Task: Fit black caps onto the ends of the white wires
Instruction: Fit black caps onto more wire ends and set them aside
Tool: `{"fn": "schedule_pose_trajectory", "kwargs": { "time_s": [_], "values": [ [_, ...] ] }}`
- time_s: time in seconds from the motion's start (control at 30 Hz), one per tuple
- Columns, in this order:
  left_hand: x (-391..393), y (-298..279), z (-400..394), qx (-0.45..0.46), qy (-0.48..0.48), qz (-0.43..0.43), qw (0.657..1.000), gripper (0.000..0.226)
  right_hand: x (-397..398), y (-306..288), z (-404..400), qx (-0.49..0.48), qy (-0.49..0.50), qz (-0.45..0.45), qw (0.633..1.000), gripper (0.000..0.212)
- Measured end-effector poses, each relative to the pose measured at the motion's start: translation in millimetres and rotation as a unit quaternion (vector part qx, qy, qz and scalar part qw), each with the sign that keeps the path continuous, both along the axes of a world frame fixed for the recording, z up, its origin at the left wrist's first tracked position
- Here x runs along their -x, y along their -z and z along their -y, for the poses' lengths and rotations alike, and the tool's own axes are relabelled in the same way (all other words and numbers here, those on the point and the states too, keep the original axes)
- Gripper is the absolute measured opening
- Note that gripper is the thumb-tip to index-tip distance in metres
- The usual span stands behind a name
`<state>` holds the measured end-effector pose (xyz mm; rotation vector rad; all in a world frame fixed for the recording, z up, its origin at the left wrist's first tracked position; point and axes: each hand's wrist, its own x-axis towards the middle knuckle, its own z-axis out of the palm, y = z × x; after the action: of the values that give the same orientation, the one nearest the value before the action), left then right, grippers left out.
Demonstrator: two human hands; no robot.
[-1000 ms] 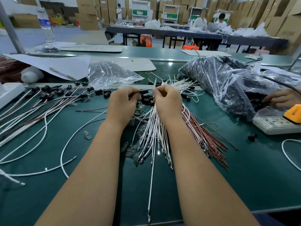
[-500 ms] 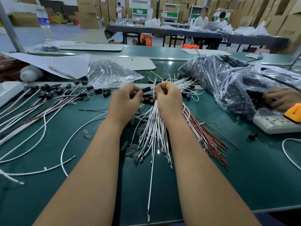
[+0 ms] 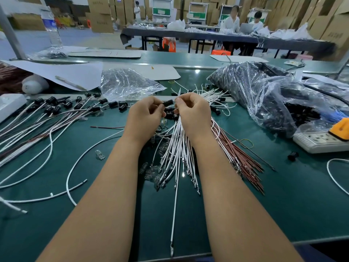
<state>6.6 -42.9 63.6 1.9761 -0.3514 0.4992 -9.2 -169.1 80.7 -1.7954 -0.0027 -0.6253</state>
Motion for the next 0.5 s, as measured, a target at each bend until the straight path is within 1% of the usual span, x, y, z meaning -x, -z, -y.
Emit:
{"fn": "schedule_pose_trajectory", "kwargs": {
  "time_s": [0.07,0.17,0.27,0.4,0.5],
  "values": [
    [0.3,-0.4,-0.1,0.006,0.003,-0.007,1.0,0.005,0.1,0.3,0.4,0.003,0.006,0.006,1.0,0.013],
    [1.8,-1.3,0.1,-0.016,0.004,0.006,1.0,0.006,-0.4,0.9,2.4,0.002,0.009,0.005,1.0,0.014],
    [4.2,-2.3,1.9,-0.022,0.016,-0.008,1.0,0.012,-0.9,1.9,2.3,-0.001,0.003,0.001,1.0,0.014],
    [6.8,-5.3,3.0,0.018,0.041,-0.028,0.999,0.013,-1.9,2.3,1.3,-0.013,-0.003,-0.001,1.0,0.017],
    [8.7,-6.9,2.7,0.047,0.055,-0.035,0.997,0.013,-1.3,2.6,1.0,-0.015,0.006,0.002,1.0,0.014]
  ]
}}
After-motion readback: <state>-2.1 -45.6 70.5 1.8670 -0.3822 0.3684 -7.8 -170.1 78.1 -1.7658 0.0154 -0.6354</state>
